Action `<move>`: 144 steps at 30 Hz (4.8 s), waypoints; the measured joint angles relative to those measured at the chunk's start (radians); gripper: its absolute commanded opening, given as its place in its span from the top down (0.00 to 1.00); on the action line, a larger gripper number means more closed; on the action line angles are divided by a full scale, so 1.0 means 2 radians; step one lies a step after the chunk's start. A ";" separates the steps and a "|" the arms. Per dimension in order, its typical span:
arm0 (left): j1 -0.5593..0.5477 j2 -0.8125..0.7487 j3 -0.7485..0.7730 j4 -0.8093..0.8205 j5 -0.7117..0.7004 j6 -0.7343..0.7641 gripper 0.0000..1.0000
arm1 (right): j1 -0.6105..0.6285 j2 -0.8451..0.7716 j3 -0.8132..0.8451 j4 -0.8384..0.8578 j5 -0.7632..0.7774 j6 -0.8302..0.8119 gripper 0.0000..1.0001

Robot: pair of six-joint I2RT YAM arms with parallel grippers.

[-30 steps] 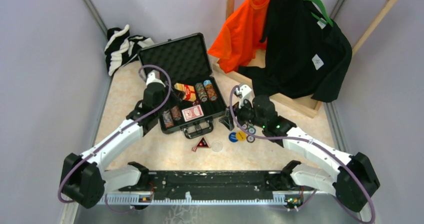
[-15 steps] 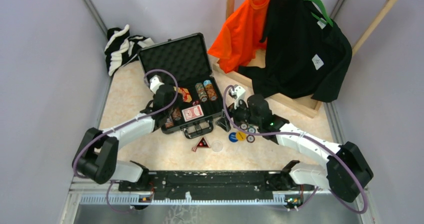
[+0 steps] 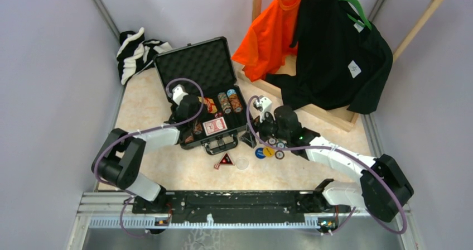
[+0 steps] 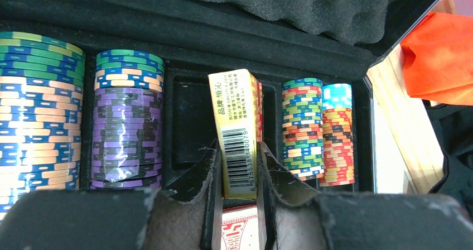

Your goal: Pack up texas hold em set

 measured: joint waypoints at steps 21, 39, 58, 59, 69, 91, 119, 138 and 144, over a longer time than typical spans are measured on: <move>0.000 0.032 0.035 -0.039 0.007 0.013 0.08 | 0.000 0.005 -0.007 0.004 -0.009 0.002 0.23; -0.002 -0.018 0.075 -0.140 -0.056 0.085 0.07 | 0.000 0.012 -0.009 0.009 -0.017 0.004 0.23; -0.002 0.104 0.154 -0.157 -0.010 0.088 0.07 | 0.000 0.012 -0.025 0.013 -0.011 0.005 0.23; -0.002 0.106 0.157 -0.160 -0.009 0.089 0.07 | 0.000 0.012 -0.025 0.013 -0.011 0.005 0.23; -0.004 0.121 0.177 -0.175 -0.004 0.100 0.05 | 0.000 0.012 -0.025 0.013 -0.011 0.005 0.23; -0.010 0.094 0.174 -0.143 0.031 0.111 0.16 | 0.000 0.012 -0.026 0.015 -0.011 0.018 0.25; -0.066 -0.163 0.033 -0.133 0.047 0.147 0.00 | 0.000 -0.019 -0.020 -0.150 0.238 0.079 0.23; -0.074 -0.157 -0.034 -0.117 0.057 0.172 0.00 | 0.038 0.018 -0.029 -0.222 0.294 0.148 0.32; -0.074 -0.155 -0.034 -0.112 0.057 0.175 0.00 | 0.034 0.023 -0.019 -0.248 0.338 0.180 0.34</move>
